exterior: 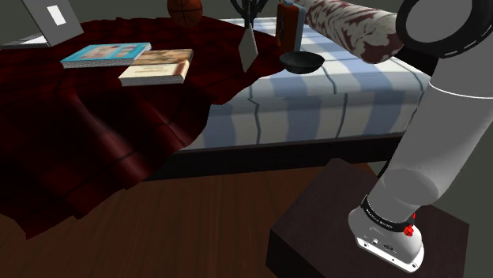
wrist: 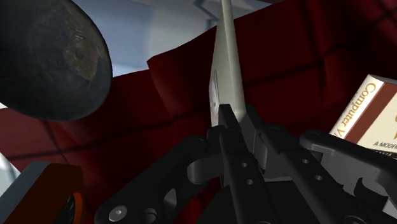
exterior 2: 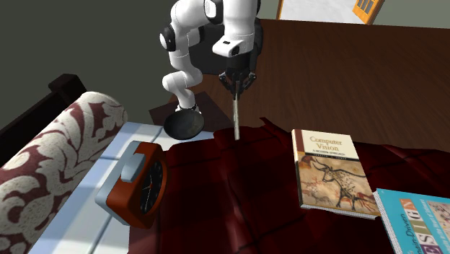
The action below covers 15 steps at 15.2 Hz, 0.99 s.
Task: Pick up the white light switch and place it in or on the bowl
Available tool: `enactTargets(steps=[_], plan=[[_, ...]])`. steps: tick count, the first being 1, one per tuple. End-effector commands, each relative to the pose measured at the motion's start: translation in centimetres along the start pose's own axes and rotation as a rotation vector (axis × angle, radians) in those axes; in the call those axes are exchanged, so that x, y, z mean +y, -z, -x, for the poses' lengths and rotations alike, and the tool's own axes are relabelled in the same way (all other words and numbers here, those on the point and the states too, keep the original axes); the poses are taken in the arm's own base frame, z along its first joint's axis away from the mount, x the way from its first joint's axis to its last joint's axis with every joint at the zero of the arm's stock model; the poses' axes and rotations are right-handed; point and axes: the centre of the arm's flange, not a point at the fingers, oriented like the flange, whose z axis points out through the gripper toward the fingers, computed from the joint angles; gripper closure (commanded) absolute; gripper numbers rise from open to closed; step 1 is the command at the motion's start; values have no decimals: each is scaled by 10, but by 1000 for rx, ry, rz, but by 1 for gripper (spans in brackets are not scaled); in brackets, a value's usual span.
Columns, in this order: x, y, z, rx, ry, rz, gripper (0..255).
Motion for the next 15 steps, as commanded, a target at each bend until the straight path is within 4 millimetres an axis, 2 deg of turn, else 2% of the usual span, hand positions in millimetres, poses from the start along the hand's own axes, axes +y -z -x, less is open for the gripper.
enactTargets(steps=[1, 7, 15], plan=[[1, 10, 0, -1, 0, 0, 255], [1, 40, -3, -1, 0, 0, 255], [99, 68, 24, -1, 0, 0, 255]])
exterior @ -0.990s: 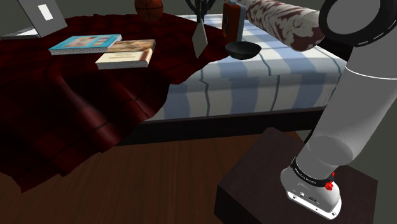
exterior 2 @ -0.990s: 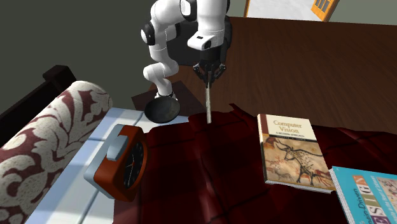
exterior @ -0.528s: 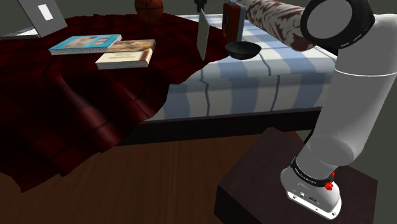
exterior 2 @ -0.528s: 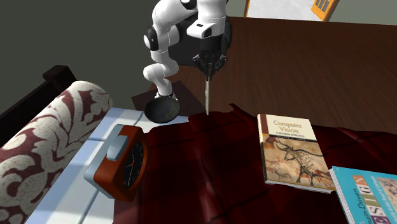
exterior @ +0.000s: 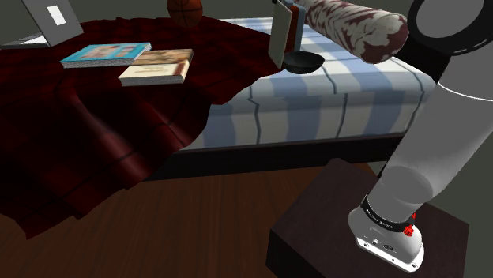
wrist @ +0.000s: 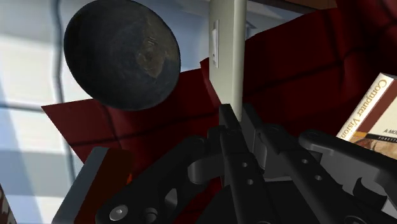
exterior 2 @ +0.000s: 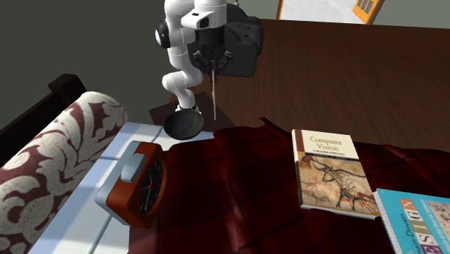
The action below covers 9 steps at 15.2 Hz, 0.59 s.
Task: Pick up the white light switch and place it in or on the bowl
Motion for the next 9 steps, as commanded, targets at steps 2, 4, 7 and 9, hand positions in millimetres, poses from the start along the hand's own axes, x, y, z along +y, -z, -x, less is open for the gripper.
enactTargets(steps=[2, 4, 7, 9], plan=[[43, 9, 12, -1, 0, 0, 255], [67, 16, 19, -1, 0, 0, 255], [104, 27, 29, -1, 0, 0, 255], [130, 34, 36, -1, 0, 0, 255]])
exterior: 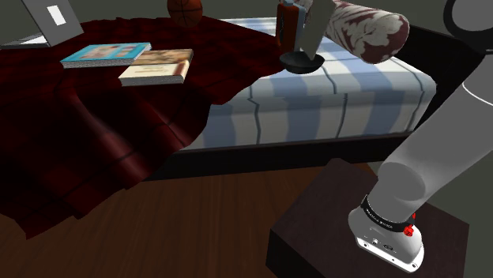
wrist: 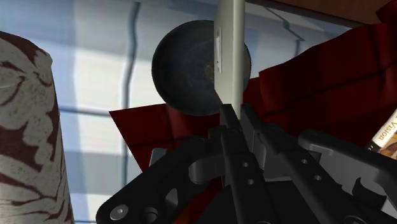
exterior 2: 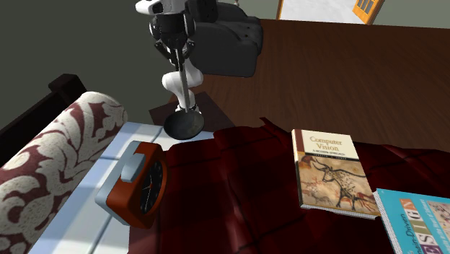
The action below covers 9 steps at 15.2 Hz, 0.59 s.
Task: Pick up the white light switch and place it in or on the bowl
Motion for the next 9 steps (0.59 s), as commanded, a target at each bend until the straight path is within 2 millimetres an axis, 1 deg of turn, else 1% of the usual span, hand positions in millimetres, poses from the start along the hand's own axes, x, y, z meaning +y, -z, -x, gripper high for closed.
enactTargets(steps=[1, 9], plan=[[12, 0, 6, 0, 2, 0, 255], [12, -42, 10, 0, 2, 0, 255]])
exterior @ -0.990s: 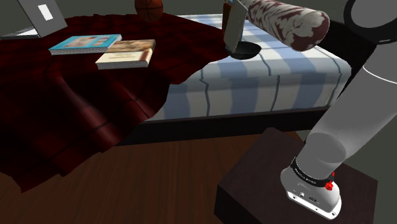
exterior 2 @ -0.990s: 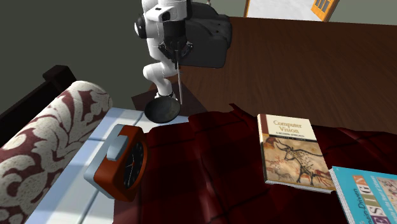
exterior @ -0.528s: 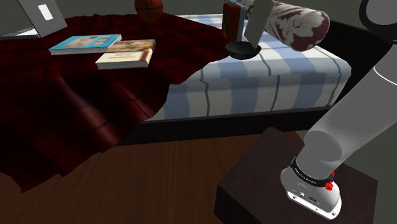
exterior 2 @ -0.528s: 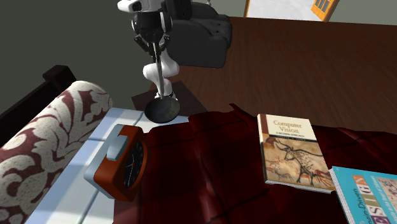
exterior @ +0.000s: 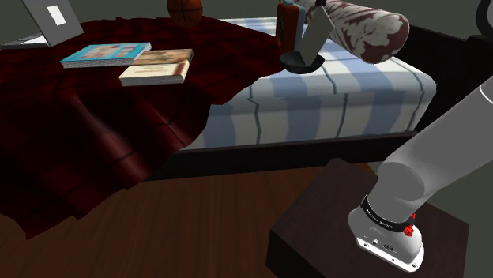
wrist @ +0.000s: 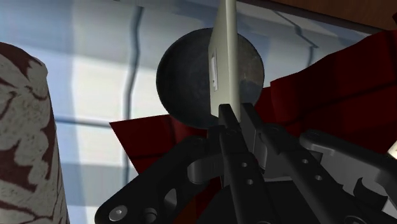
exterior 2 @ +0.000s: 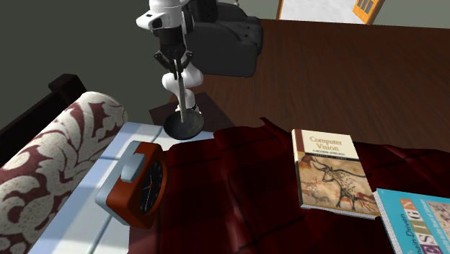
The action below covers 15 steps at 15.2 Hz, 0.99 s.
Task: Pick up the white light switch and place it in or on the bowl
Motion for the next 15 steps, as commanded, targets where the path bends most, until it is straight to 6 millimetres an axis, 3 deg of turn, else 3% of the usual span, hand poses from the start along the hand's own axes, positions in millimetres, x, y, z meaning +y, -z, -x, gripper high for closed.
enactTargets(steps=[1, 15], plan=[[1, -11, 2, 1, 0, 0, 255], [0, -83, 9, 1, 0, 0, 255]])
